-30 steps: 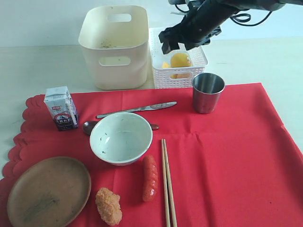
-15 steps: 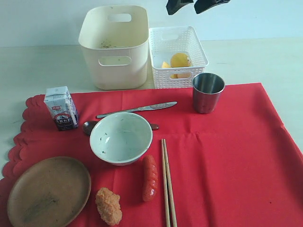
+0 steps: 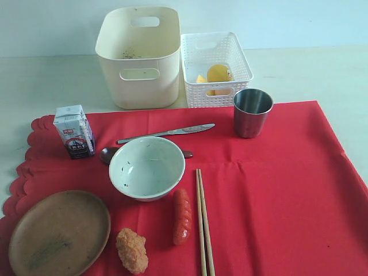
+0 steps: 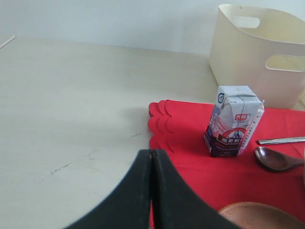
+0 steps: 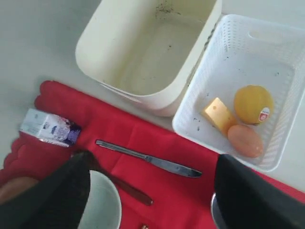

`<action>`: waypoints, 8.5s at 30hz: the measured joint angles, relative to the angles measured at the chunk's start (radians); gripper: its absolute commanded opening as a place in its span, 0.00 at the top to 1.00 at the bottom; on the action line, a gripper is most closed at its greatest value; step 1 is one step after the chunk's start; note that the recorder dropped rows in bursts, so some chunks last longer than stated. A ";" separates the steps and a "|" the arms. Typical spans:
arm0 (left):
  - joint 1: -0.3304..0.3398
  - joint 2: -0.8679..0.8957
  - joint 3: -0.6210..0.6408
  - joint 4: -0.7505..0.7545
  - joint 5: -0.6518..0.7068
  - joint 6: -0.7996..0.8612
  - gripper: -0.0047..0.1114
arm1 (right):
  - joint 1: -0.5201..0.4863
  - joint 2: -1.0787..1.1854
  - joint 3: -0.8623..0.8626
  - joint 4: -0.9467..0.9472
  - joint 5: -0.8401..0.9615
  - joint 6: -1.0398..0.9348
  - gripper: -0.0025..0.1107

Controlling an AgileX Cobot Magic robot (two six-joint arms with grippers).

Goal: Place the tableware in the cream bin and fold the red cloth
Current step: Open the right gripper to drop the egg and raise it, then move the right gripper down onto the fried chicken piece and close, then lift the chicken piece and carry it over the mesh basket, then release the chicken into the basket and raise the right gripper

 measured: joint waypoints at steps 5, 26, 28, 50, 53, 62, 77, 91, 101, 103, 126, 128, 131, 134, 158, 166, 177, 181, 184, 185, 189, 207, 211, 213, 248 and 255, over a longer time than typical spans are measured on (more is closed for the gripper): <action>0.000 0.000 0.000 0.000 0.000 0.000 0.96 | 0.031 -0.045 0.000 0.029 0.041 -0.025 0.39; 0.000 0.000 0.000 0.000 0.000 0.000 0.96 | 0.504 -0.057 0.000 -0.087 0.102 0.038 0.39; 0.000 0.000 0.000 0.000 0.000 0.000 0.96 | 0.537 -0.057 0.000 -0.107 0.102 0.054 0.39; 0.000 0.000 0.000 0.000 0.000 0.000 0.96 | 0.686 -0.065 0.193 -0.194 0.104 0.168 0.41; 0.000 0.000 0.000 0.000 0.000 0.000 0.96 | 0.686 -0.065 0.260 -0.190 0.107 0.172 0.41; 0.000 0.000 0.000 0.000 0.000 0.000 0.96 | 0.686 -0.065 0.415 -0.140 0.036 0.176 0.41; 0.000 0.000 0.000 0.000 0.000 0.000 0.96 | 0.816 0.029 0.506 -0.133 -0.105 0.176 0.41; 0.000 0.000 0.000 0.000 0.000 0.000 0.96 | 0.834 0.175 0.506 -0.225 -0.220 0.255 0.41; 0.000 0.000 0.000 0.000 0.000 0.000 0.96 | 0.834 0.256 0.506 -0.311 -0.248 0.287 0.41; 0.000 0.000 0.000 0.000 0.000 0.000 0.96 | 0.832 0.262 0.506 -0.315 -0.248 0.287 0.41; 0.000 0.000 0.000 0.000 0.000 0.000 0.96 | 0.812 0.266 0.506 -0.320 -0.233 0.290 0.98; 0.000 0.000 0.000 0.000 0.000 0.000 0.96 | 0.812 0.257 0.506 -0.327 -0.216 0.290 0.98; 0.000 0.000 0.000 0.000 0.000 0.000 0.96 | 0.812 0.222 0.510 -0.327 -0.199 0.290 0.98; 0.000 0.000 0.000 0.000 0.000 0.000 0.96 | 0.814 0.169 0.510 -0.327 -0.197 0.290 0.98; 0.000 0.000 0.000 0.000 0.000 0.000 0.96 | 0.563 -0.271 0.510 -0.429 -0.191 0.290 0.98; 0.000 0.000 0.000 0.000 0.000 0.000 0.96 | 0.378 -0.271 0.510 -0.429 -0.237 0.236 0.98; 0.000 0.000 0.000 0.000 0.000 0.000 0.96 | 0.084 -0.208 0.510 -0.368 -0.394 0.191 0.98; 0.000 0.000 0.000 0.000 0.000 0.000 0.96 | 0.004 -0.088 0.510 -0.177 -0.459 0.042 0.98; 0.000 0.000 0.000 0.000 0.000 0.000 0.96 | -0.016 0.004 0.492 -0.132 -0.491 -0.008 0.98; 0.000 0.000 0.000 0.000 0.000 0.000 0.96 | -0.018 0.042 0.465 -0.129 -0.494 -0.020 0.98; 0.000 0.000 0.000 0.000 0.000 0.000 0.96 | -0.018 0.149 0.353 -0.122 -0.504 -0.031 0.98; 0.000 0.000 0.000 0.000 0.000 0.000 0.96 | -0.018 0.468 -0.021 -0.098 -0.510 -0.040 0.98; 0.000 0.000 0.000 0.000 0.000 0.000 0.96 | -0.018 0.503 -0.049 -0.088 -0.512 -0.062 0.98; 0.000 0.000 0.000 0.000 0.000 0.000 0.96 | -0.018 0.515 -0.051 -0.088 -0.512 -0.074 0.95; 0.000 0.000 0.000 0.000 0.000 0.000 0.96 | -0.018 0.366 -0.057 -0.070 -0.331 -0.116 0.32; 0.000 0.000 0.000 0.000 0.000 0.000 0.96 | -0.018 0.296 -0.057 -0.088 -0.209 -0.114 0.32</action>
